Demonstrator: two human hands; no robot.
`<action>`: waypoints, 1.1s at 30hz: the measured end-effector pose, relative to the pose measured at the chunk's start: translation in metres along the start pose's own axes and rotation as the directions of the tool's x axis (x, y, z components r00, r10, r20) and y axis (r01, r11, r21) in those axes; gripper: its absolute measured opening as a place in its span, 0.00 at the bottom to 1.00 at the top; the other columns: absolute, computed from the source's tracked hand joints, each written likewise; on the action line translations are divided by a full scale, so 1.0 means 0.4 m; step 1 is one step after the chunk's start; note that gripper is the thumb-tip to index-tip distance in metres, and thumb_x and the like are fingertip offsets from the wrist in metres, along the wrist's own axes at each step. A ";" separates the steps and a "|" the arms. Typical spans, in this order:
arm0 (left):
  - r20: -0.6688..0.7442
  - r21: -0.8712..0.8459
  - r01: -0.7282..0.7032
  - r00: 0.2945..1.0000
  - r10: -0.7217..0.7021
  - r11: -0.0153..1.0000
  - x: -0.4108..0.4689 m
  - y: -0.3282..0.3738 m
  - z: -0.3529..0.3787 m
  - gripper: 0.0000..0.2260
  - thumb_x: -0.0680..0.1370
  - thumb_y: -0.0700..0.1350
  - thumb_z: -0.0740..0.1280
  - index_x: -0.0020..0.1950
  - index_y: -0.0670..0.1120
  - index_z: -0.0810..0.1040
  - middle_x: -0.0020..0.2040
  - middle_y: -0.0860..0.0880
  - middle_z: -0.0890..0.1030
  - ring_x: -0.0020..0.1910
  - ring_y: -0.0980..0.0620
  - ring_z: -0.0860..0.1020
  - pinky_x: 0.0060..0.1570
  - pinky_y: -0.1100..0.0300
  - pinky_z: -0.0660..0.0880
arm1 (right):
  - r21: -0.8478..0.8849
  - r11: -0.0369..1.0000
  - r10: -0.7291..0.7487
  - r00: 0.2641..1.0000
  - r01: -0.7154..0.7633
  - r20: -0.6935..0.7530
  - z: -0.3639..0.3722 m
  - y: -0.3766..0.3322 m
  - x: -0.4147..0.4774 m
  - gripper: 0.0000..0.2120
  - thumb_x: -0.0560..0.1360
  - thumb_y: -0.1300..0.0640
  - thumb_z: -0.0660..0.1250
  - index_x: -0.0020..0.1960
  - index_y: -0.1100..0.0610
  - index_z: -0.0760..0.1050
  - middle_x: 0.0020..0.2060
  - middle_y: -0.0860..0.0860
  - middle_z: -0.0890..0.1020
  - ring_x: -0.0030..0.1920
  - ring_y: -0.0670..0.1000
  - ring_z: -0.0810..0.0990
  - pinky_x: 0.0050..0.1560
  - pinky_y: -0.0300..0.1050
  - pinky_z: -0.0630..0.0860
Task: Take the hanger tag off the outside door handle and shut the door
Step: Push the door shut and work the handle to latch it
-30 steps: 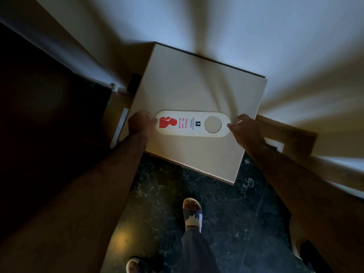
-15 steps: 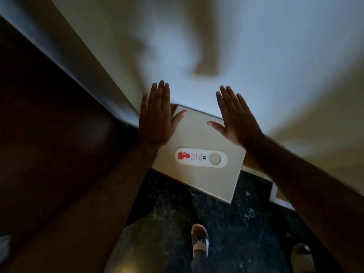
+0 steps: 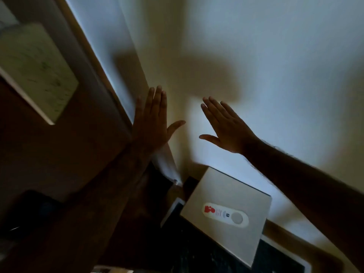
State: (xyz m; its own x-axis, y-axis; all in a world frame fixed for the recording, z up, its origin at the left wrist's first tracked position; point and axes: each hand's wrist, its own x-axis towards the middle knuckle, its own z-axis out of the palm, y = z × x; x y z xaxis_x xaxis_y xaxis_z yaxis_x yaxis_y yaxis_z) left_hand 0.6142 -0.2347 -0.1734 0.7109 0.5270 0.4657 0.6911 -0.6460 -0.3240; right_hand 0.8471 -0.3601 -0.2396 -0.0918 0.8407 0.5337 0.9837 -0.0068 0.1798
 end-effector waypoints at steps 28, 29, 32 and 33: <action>0.101 0.590 0.228 0.931 -0.351 0.775 -0.334 -0.520 -0.503 0.51 0.80 0.75 0.39 0.85 0.33 0.51 0.87 0.36 0.51 0.88 0.39 0.45 0.85 0.33 0.45 | 0.455 0.772 -0.538 0.837 0.443 0.099 0.103 -0.787 0.207 0.52 0.80 0.25 0.57 0.85 0.64 0.47 0.85 0.59 0.46 0.85 0.56 0.43 0.84 0.55 0.51; 0.100 0.580 0.226 0.934 -0.344 0.783 -0.339 -0.529 -0.500 0.51 0.80 0.74 0.38 0.85 0.33 0.50 0.87 0.36 0.51 0.87 0.39 0.45 0.84 0.33 0.45 | 0.467 0.766 -0.545 0.831 0.442 0.108 0.118 -0.802 0.201 0.52 0.80 0.26 0.57 0.85 0.64 0.47 0.85 0.59 0.46 0.85 0.56 0.42 0.85 0.55 0.49; 0.111 0.582 0.213 0.935 -0.337 0.785 -0.351 -0.560 -0.490 0.50 0.80 0.73 0.36 0.85 0.33 0.48 0.87 0.36 0.50 0.87 0.39 0.44 0.84 0.33 0.45 | 0.531 0.713 -0.589 0.802 0.458 0.099 0.164 -0.852 0.193 0.51 0.80 0.27 0.59 0.84 0.66 0.50 0.85 0.61 0.49 0.85 0.57 0.44 0.85 0.54 0.48; 0.122 0.598 0.203 0.933 -0.338 0.776 -0.359 -0.578 -0.485 0.50 0.81 0.73 0.36 0.86 0.33 0.48 0.87 0.36 0.49 0.87 0.39 0.44 0.85 0.33 0.45 | 0.560 0.686 -0.609 0.788 0.465 0.091 0.179 -0.879 0.199 0.52 0.80 0.27 0.59 0.84 0.66 0.50 0.85 0.61 0.51 0.85 0.57 0.45 0.85 0.54 0.48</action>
State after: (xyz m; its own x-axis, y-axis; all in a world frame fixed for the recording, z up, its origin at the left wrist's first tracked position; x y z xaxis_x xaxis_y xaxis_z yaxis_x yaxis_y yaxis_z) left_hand 0.3270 -0.2681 -0.0057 0.4458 0.7774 0.4438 0.7581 -0.0642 -0.6490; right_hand 0.5051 -0.2523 -0.3195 -0.6569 0.7160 0.2363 0.7187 0.6893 -0.0909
